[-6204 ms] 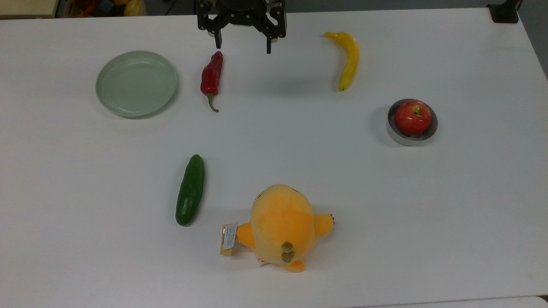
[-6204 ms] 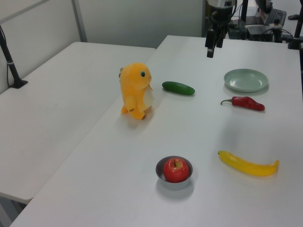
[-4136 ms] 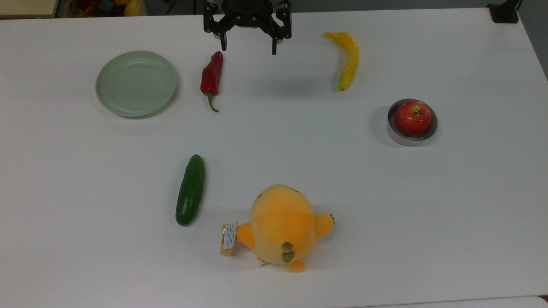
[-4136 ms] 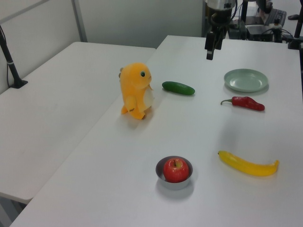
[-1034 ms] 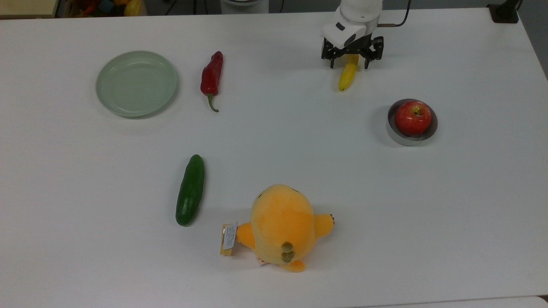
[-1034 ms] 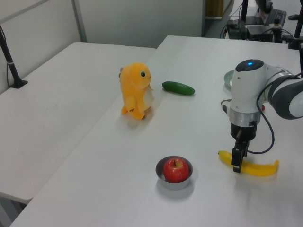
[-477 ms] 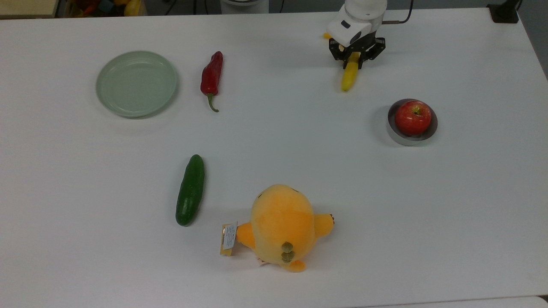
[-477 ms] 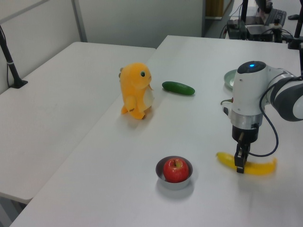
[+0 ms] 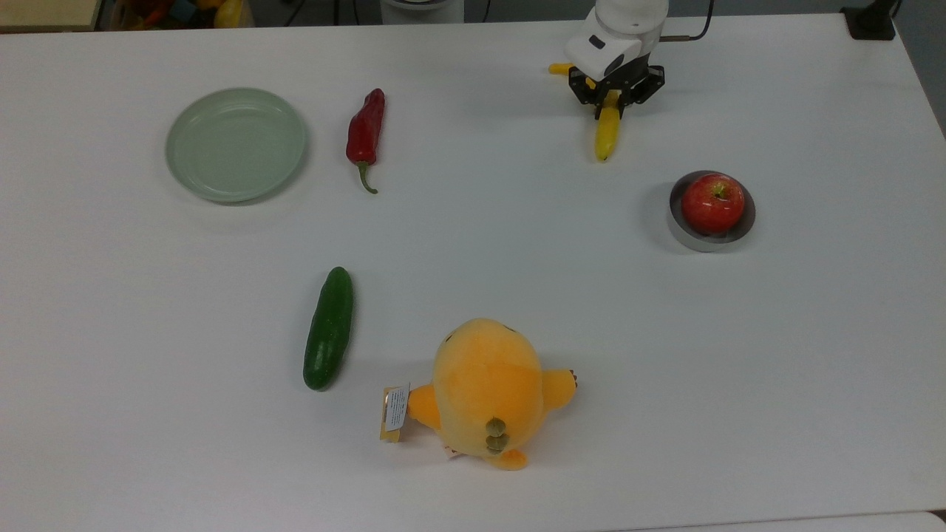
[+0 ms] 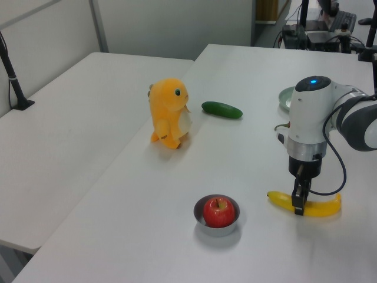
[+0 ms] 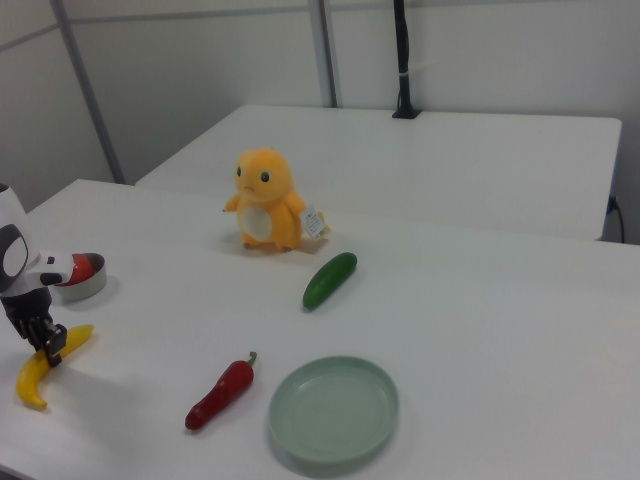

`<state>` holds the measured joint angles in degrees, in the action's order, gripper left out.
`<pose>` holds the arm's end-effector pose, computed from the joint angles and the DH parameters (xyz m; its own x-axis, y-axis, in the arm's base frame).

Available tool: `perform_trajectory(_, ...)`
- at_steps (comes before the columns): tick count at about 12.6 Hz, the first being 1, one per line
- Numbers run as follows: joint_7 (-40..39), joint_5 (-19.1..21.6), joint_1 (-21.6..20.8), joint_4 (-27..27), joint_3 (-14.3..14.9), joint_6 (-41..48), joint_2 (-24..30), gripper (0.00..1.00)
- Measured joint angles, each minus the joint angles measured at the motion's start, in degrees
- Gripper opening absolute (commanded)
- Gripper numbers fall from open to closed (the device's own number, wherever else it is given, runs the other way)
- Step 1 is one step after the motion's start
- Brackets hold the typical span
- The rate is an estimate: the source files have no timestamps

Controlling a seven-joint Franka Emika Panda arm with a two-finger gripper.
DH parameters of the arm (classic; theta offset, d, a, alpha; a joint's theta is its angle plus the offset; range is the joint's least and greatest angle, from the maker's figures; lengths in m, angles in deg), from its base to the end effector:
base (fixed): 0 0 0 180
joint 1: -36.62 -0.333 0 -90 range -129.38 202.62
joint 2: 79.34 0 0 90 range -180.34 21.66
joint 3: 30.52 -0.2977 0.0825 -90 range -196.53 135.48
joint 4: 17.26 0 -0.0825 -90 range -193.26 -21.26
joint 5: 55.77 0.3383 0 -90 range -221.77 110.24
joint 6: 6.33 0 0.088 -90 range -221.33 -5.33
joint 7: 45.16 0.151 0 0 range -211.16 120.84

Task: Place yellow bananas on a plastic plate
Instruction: 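Close the gripper on the middle of the yellow banana, then lift the banana and carry it toward the pale green plate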

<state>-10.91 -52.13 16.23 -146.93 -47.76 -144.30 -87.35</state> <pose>0.3949 0.3086 0.2745 0.9991 0.0105 -0.0405 0.0075 -0.9972 -0.0743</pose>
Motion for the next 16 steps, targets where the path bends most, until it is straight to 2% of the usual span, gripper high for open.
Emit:
perform_trajectory(4,0.00,-1.29,0.72,0.56,0.03,0.00,0.25,0.12)
perform_trajectory(7,0.00,-3.08,3.34,0.96,0.28,0.00,0.95,0.12)
perform_trajectory(9,-0.04,-4.65,5.15,1.03,1.57,0.03,1.72,0.12)
perform_trajectory(12,-2.05,-6.25,6.38,1.40,6.71,0.09,2.54,0.12)
perform_trajectory(16,-8.77,-6.36,7.56,3.84,16.37,0.30,3.33,0.12)
